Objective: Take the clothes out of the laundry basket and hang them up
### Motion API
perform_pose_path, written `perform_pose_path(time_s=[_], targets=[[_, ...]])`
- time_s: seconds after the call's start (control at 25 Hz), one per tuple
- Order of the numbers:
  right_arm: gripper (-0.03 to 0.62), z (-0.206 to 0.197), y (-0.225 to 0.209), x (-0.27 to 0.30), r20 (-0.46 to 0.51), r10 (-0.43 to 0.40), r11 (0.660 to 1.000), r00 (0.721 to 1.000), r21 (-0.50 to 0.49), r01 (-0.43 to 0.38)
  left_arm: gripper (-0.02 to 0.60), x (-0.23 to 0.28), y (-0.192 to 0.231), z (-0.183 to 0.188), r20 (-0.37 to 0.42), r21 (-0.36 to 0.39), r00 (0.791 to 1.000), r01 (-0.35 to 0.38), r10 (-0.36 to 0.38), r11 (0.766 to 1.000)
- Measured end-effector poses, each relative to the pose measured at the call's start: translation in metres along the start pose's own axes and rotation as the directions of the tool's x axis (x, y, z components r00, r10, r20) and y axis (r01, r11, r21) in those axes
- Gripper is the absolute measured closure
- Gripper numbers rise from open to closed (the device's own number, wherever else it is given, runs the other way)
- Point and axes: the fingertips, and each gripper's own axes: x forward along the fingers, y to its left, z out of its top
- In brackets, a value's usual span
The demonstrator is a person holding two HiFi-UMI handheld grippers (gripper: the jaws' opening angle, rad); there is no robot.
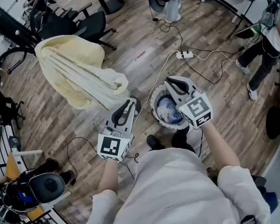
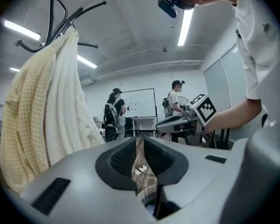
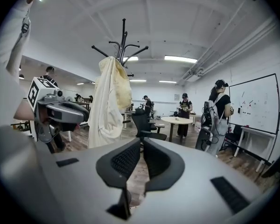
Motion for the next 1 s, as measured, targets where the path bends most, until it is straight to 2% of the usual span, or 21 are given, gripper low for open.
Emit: perform_pose_path(time_s=[0.28,0.56,0.8,1.0], targets=[[0.579,-0.057,-0.033,-0.037,-0.088,-0.038,0.997,0.995,0.065,0.044,0.535,0.058,-0.037,-0.036,-0.088,-0.114,0.994,0.051,-0.061,0.992],[0.585,-0.119,-0.059,-0.070,-0.190,-0.037,0.989,0.981,0.135,0.064,0.548,0.100,-0.069,-0.066,-0.192,-0.161,0.977,0.066,-0.096,0.985],[0.586,-0.186,-0.070,-0.087,-0.280,0.022,0.974,0.960,0.221,0.042,0.547,0.136,-0.104,-0.105,-0.290,-0.209,0.950,0.052,-0.113,0.977],[0.586,-0.239,-0.058,-0.101,-0.348,0.103,0.953,0.932,0.302,0.008,0.548,0.153,-0.139,-0.148,-0.371,-0.252,0.921,0.028,-0.123,0.967]])
